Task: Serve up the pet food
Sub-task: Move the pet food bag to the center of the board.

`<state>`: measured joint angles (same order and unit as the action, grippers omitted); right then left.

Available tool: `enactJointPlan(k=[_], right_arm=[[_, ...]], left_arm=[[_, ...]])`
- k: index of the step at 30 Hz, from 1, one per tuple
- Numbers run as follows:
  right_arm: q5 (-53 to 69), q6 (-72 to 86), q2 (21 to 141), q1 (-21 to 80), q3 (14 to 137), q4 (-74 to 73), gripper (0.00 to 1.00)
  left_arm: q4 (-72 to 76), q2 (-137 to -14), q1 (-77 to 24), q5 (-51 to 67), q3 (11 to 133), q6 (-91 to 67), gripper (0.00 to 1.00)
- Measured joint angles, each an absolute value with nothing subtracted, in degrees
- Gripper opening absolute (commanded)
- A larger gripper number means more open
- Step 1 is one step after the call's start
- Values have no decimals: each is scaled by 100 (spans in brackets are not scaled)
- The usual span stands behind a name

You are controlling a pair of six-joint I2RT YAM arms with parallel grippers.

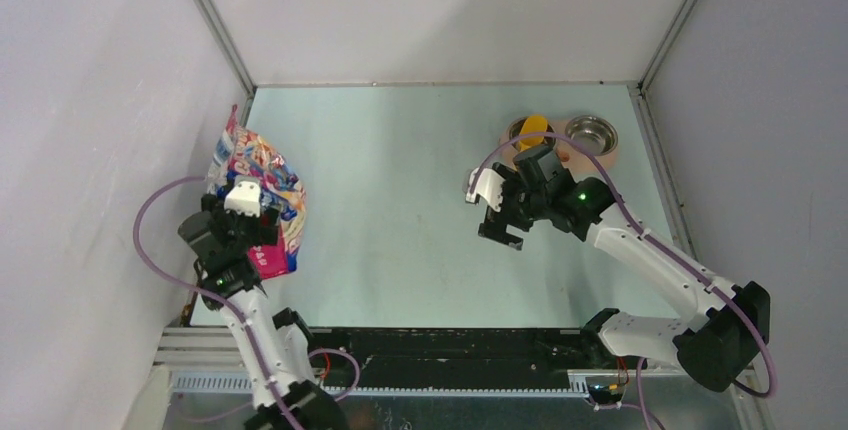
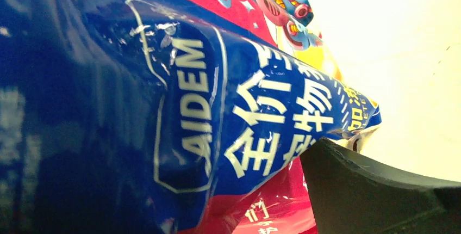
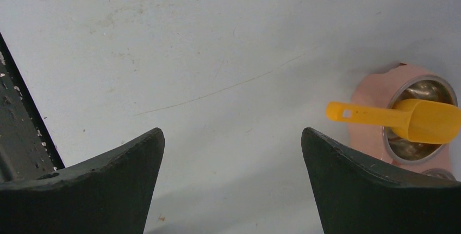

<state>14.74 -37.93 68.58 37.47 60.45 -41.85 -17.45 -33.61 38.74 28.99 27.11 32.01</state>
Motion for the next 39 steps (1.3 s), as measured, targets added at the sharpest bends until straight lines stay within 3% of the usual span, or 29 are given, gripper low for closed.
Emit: enactJointPlan(k=[4,9,12,20,32,36,39], right_arm=[[1479,-3793,6862,3612,6045,-4174,100],[1479,-3793,6879,3452,6045,-4143,100],[1479,-3793,6901,3391,6045,-4143,100],[1551,-3793,6901,3280,6040,-4141,100],[1634,-3795,6886,3275,5885,-4121,100],[1669,-3795,6886,3275,5885,-4123,100],[1684,-3793,6888,3277,5885,-4125,100]], left_arm=[[-1378,-4180,3124,2410,3000,2733,98],[-1120,-4644,2893,2235,3247,2390,98],[-1293,-4292,2867,2281,3247,2338,98],[-2906,-1516,2810,2414,3358,2709,100],[-5148,-1704,2797,-530,4051,3155,98],[-5159,-1791,3109,-1153,3756,3269,98],[-5105,-2141,4180,-1017,3632,3518,97]])
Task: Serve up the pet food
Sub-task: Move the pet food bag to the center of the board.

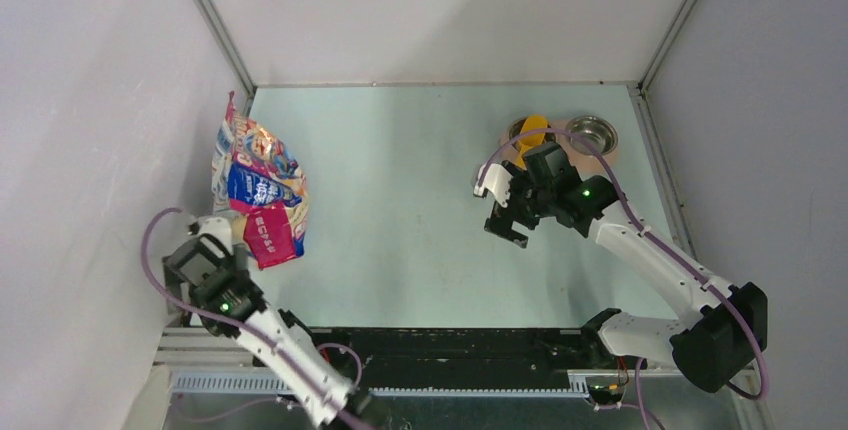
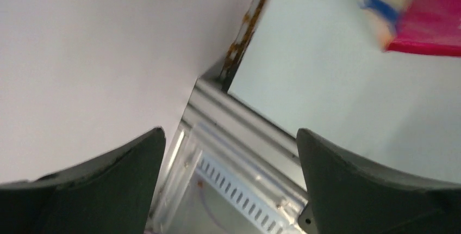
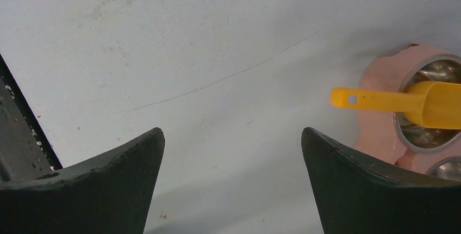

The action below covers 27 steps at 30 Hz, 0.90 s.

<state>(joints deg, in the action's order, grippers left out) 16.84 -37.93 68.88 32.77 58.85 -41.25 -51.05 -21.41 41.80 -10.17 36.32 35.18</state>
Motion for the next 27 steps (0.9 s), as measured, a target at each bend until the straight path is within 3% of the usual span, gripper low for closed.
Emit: enactJointPlan(k=[5,9,12,16,27], right_arm=[[1688,-3795,6893,3328,5885,-4123,100],[1664,-3795,6923,3437,5883,-4121,100],[1649,-3795,6954,3472,5878,-4123,100],[1623,-3795,6991,3476,5878,-4119,99],[1841,-3535,7137,3538,6014,-3632,100]], left_arm=[[-4600,-3262,6514,543,3684,3986,96],[-4121,-4283,7078,1813,3861,3975,97],[-3573,-4849,7102,2628,3896,3675,97],[-2714,-4904,6842,2862,3841,3127,97],[-191,-5050,5286,1052,2652,2290,96]])
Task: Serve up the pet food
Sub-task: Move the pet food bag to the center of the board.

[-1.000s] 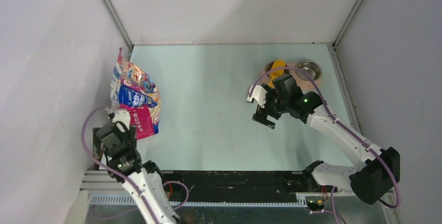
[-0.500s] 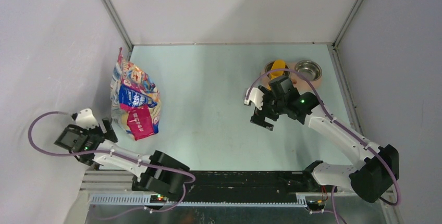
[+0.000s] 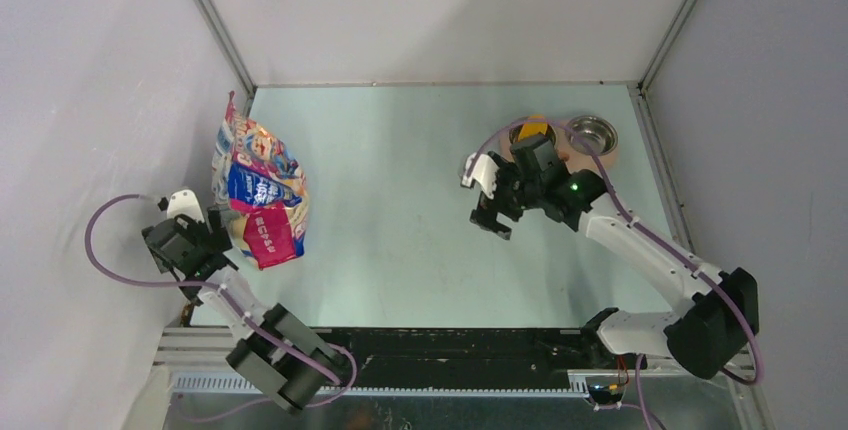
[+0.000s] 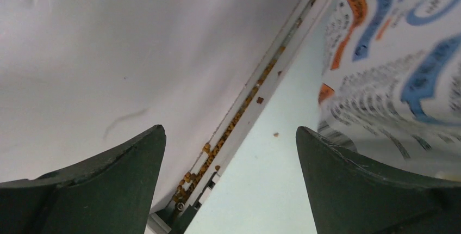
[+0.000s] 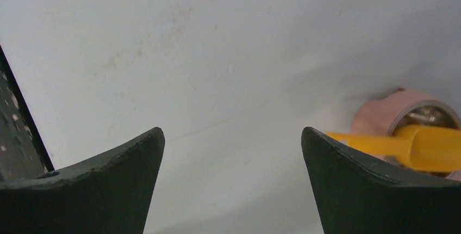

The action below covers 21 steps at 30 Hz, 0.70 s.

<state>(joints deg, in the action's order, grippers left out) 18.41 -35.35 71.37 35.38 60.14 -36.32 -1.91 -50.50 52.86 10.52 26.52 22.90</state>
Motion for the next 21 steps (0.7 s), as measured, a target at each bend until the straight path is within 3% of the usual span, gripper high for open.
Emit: enactJointPlan(k=[9,21], right_arm=[[2598,-2707,8781,3730,8034,-3216,100],[3024,-1979,9944,3940,8726,-2967,100]], left_arm=[[943,-5852,4477,-362,2458,2246,95],[1573,-7286,3448,-1865,3081,2244,93]])
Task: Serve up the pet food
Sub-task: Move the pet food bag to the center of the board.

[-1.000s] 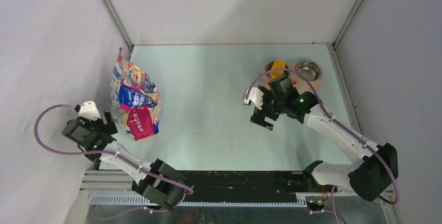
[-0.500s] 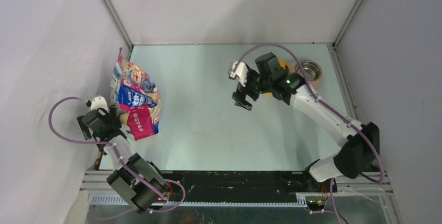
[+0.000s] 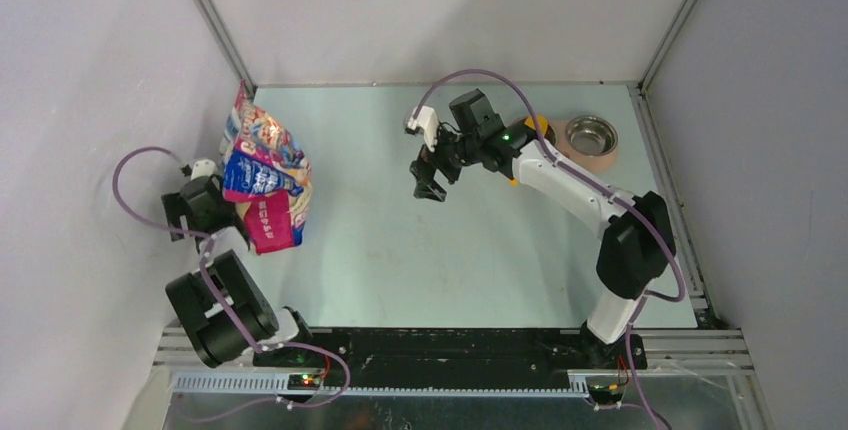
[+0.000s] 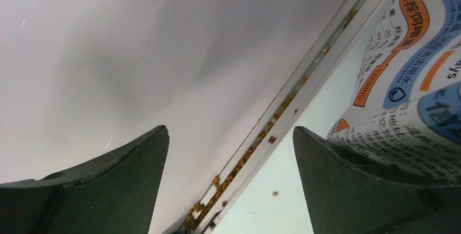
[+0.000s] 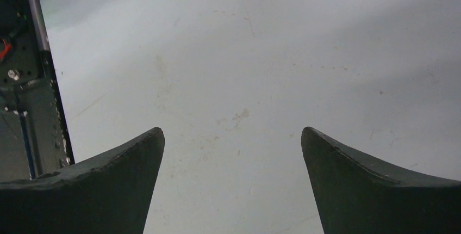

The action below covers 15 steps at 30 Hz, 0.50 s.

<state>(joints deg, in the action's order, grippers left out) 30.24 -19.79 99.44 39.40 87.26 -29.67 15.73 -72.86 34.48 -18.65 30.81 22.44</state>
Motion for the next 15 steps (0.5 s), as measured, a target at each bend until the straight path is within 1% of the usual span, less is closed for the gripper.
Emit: enactJointPlan(k=[4,15], right_arm=[[3199,-1608,10361,3760,9131,-2862,100],[3618,-604,11393,3269,10381,-2856,99]], left_arm=[[1662,-7808,2823,-2408,3485,2222,93],[1789,-9109,1621,-3293,4635,2145,92]])
